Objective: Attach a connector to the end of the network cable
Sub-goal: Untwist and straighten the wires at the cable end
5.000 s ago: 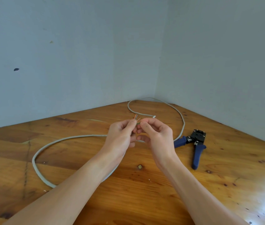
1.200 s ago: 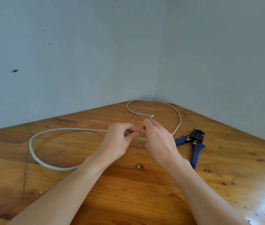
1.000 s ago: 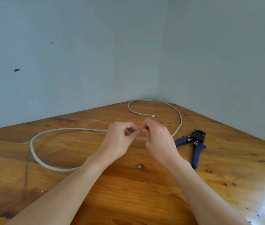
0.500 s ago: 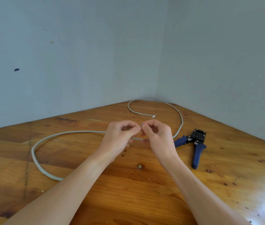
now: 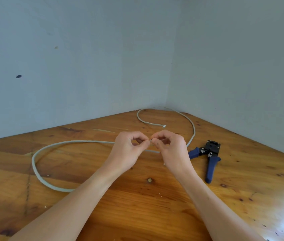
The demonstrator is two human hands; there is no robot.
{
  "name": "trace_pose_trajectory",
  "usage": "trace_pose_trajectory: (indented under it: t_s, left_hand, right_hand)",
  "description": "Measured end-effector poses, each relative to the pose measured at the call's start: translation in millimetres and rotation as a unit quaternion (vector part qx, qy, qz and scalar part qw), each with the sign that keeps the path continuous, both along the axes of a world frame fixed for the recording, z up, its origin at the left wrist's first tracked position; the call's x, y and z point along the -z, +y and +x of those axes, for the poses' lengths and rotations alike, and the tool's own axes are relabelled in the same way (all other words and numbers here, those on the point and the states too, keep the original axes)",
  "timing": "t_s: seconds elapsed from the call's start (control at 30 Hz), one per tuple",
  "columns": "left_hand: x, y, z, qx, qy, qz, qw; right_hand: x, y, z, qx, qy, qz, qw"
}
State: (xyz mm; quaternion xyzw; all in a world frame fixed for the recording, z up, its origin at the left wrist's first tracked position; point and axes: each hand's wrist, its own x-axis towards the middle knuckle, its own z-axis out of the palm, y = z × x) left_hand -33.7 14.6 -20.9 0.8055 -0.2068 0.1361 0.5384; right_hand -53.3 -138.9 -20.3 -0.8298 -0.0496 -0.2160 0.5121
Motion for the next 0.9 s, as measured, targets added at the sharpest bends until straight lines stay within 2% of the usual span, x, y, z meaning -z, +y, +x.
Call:
trace_pose_trajectory:
  t_s: [0.27, 0.7, 0.77, 0.83, 0.9]
  left_hand:
    - [2, -1, 1, -0.024, -0.028, 0.056, 0.998]
    - [5, -5, 3, -0.035, -0.035, 0.051, 0.997]
    - [3, -4, 2, -0.034, -0.034, 0.029, 0.998]
    - [-1, -3, 2, -0.015, -0.005, -0.022, 1.000]
    - [-5, -4, -1, 0.020, 0.044, -0.098, 0.994]
  right_hand:
    - [2, -1, 1, 0.001, -0.023, -0.080, 0.997]
    - [9, 6, 2, 0.103, -0.079, -0.170, 0.977]
    - [6, 6, 1, 0.082, -0.070, -0.109, 0.988]
    - [0, 7, -1, 0.019, -0.044, 0.030, 0.998]
    - [-5, 8, -4, -0.044, -0.020, 0.169, 0.985]
